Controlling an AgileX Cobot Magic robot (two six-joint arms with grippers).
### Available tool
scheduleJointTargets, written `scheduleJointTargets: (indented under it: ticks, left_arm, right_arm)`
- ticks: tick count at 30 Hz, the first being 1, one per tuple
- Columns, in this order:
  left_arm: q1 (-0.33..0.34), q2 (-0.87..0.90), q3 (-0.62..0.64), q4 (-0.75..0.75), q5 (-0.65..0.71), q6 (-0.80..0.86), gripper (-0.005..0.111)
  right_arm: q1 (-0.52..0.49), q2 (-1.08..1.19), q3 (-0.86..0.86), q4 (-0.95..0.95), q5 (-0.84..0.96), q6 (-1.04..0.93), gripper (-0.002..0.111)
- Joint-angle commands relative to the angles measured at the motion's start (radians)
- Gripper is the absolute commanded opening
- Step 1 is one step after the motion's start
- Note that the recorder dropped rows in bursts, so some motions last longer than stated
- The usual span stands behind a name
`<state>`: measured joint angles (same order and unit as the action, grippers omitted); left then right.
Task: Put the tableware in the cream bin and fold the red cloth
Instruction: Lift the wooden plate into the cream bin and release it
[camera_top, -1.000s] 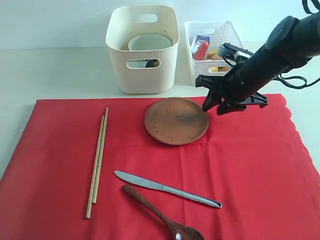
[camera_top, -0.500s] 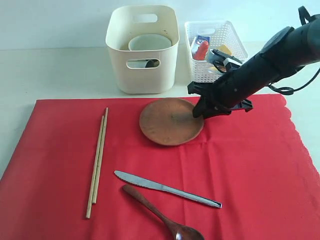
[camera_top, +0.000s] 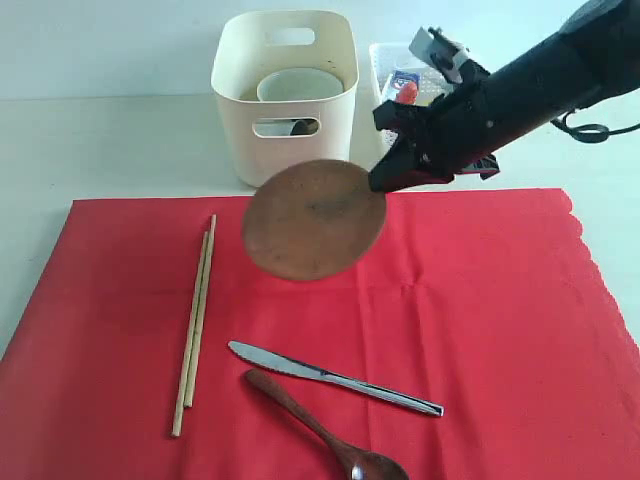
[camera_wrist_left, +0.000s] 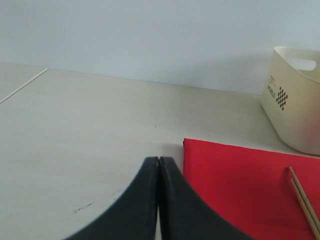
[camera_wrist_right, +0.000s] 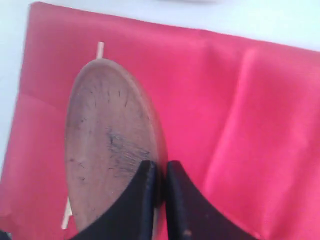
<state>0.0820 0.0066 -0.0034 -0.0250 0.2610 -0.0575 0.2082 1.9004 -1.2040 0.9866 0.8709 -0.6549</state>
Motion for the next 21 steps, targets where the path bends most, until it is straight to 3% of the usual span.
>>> scheduleJointTargets:
  ticks: [1, 14, 21]
  left_arm:
    - [-0.005, -0.007, 0.003, -0.007, -0.003, 0.002, 0.003]
    - [-0.005, -0.007, 0.003, -0.007, -0.003, 0.002, 0.003]
    - [-0.005, -0.007, 0.003, -0.007, -0.003, 0.002, 0.003]
  right_arm:
    - [0.001, -0.084, 0.001, 0.173, 0.066, -0.106, 0.0]
    - [0.001, -0.045, -0.015, 0.744, -0.154, -0.297, 0.0]
    - [0.001, 0.146, -0.249, 0.758, -0.172, -0.302, 0.0]
